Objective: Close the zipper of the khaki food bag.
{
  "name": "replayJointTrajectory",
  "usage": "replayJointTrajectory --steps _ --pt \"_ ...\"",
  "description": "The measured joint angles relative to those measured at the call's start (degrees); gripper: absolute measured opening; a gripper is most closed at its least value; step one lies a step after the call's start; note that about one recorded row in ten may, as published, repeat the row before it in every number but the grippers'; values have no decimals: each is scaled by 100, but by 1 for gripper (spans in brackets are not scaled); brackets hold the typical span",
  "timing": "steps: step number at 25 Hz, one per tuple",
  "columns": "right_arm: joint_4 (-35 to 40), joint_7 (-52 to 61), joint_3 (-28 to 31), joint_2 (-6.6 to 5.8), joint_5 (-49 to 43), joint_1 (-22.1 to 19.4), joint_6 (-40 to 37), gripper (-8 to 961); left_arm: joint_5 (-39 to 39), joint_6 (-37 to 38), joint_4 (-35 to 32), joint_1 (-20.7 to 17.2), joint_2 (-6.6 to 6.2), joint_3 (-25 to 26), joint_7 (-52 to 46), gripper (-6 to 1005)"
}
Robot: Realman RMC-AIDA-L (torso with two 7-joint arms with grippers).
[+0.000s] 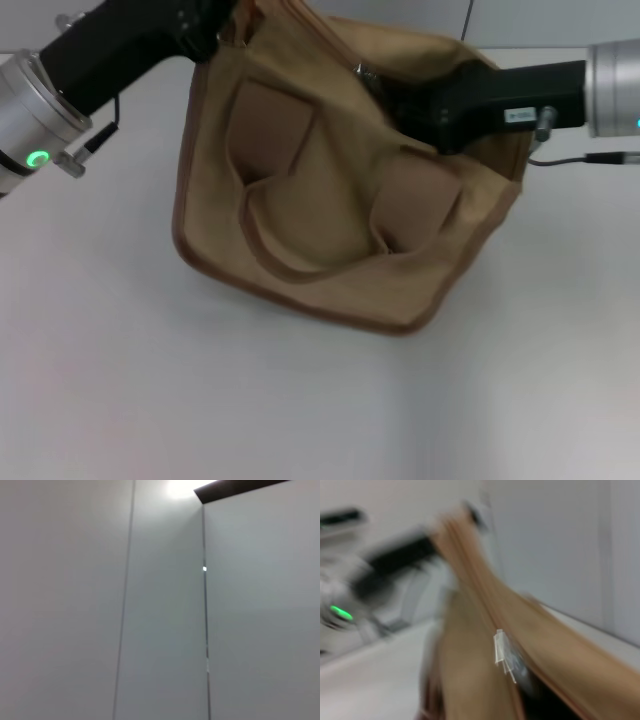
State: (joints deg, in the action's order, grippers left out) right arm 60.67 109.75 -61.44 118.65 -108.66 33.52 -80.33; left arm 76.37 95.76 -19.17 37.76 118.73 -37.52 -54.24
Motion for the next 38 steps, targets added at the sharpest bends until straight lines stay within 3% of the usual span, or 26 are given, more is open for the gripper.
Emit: replayJointTrajectory --steps 5,15,17,23,30,38 --pt "307 363 666 -8 -491 -125 -335 2 -211 -232 15 -19 -18 28 -126 42" --pt "470 323 1258 -16 -94 -214 -897 0 -219 -307 27 23 -4 67 -212 42" --pt "383 291 1253 -16 259 -229 -955 1 -220 -261 28 8 -1 61 -212 42" --pt "14 294 1159 3 608 -55 -937 168 -220 -141 41 -12 7 36 -212 42" --pt "-519 335 533 25 593 436 -648 249 -220 -7 121 -23 18 25 -212 42" --pt "-544 367 347 38 631 525 -481 294 -220 15 144 -27 18 25 -210 43"
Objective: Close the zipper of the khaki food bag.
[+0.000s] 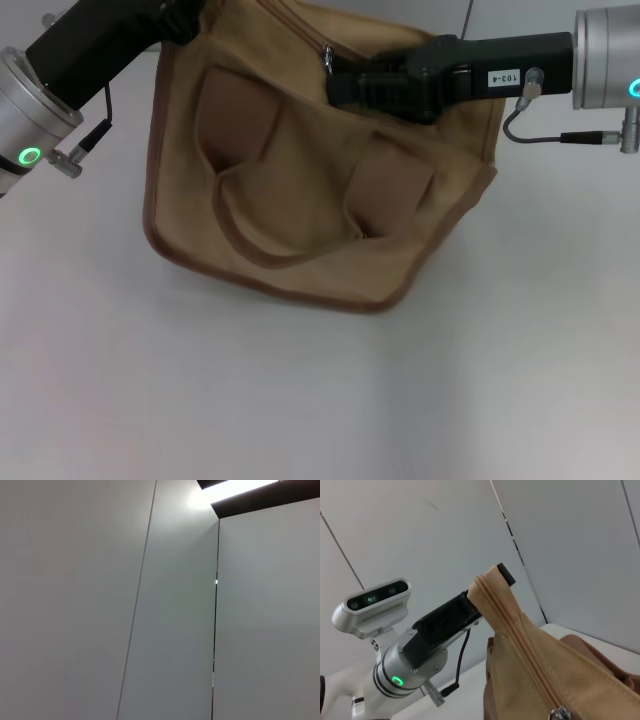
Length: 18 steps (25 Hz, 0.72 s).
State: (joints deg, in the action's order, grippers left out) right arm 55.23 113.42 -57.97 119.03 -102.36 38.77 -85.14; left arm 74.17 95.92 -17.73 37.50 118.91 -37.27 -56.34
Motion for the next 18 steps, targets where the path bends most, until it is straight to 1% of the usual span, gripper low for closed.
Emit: replayJointTrajectory --steps 12,15,18 --pt "47 261 -245 15 1 77 259 290 28 138 -2 32 9 -6 1 43" --pt "98 277 -242 15 -1 51 261 114 32 139 0 35 9 -8 1 43" --pt "283 347 -244 15 -6 -35 261 86 29 140 2 38 5 -8 -1 43"
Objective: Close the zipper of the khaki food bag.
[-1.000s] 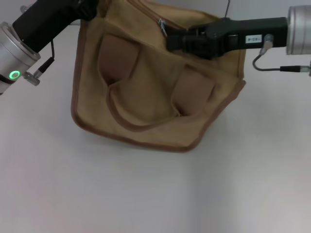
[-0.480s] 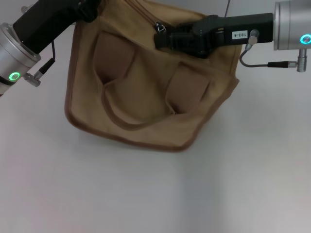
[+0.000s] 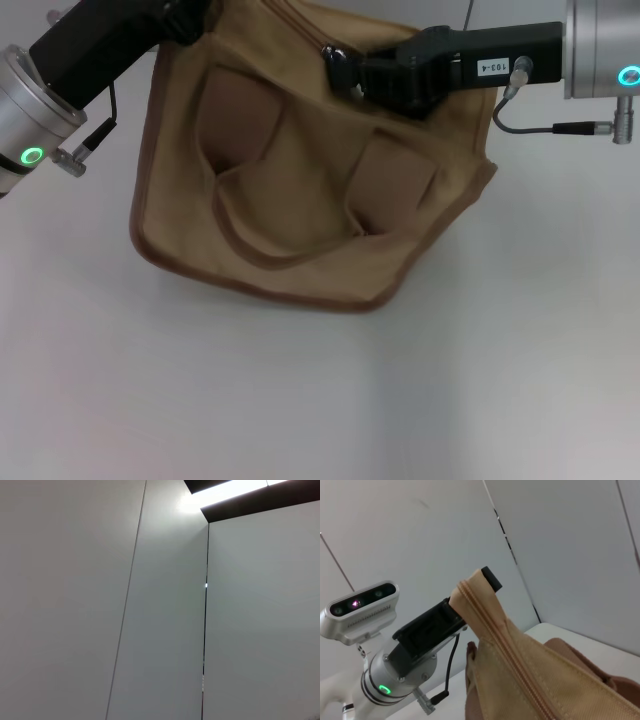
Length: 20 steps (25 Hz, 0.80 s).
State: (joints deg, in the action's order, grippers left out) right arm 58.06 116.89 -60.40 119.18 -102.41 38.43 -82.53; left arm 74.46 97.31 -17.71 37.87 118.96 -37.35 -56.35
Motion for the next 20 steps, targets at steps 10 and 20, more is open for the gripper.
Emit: replayJointTrajectory --steps 10,20 --pt "342 632 88 -21 -666 -228 41 10 -24 -131 31 7 -10 110 -83 43" --pt "1443 855 1427 -26 -1308 -928 -781 8 -146 -423 77 -28 -26 482 -362 44"
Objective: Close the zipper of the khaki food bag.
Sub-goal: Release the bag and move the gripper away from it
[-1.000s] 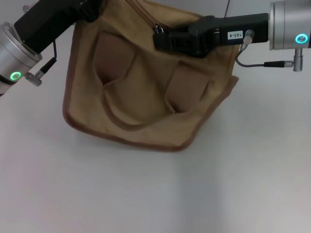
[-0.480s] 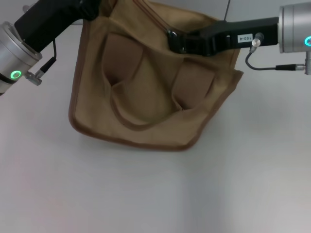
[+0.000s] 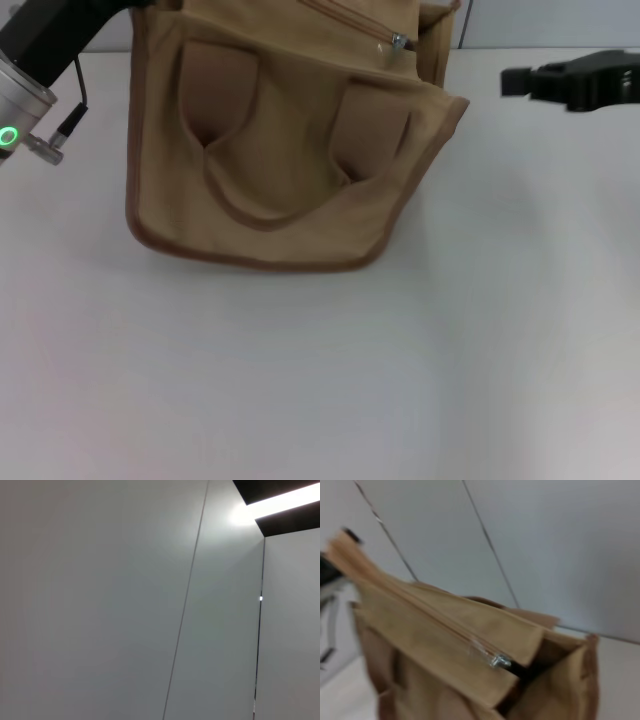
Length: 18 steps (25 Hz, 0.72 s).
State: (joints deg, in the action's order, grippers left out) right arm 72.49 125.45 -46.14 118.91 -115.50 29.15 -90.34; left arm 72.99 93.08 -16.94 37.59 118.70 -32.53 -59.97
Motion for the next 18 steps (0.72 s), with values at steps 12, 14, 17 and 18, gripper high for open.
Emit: replayJointTrajectory --steps 12,14,17,18 --pt "-3189 -4071 631 -458 2369 -515 -1990 222 -30 -337 213 -175 13 -8 53 44" --pt "-3817 -5081 614 -482 2241 -593 -2080 277 -25 -473 215 -257 0 -34 61 44" --pt "-4016 -5521 596 -459 2086 -639 -2047 361 -12 -533 216 -304 -12 -40 58 44" --pt "-4064 -5686 594 -429 1945 -647 -2035 389 -7 -556 214 -326 -17 -42 55 44"
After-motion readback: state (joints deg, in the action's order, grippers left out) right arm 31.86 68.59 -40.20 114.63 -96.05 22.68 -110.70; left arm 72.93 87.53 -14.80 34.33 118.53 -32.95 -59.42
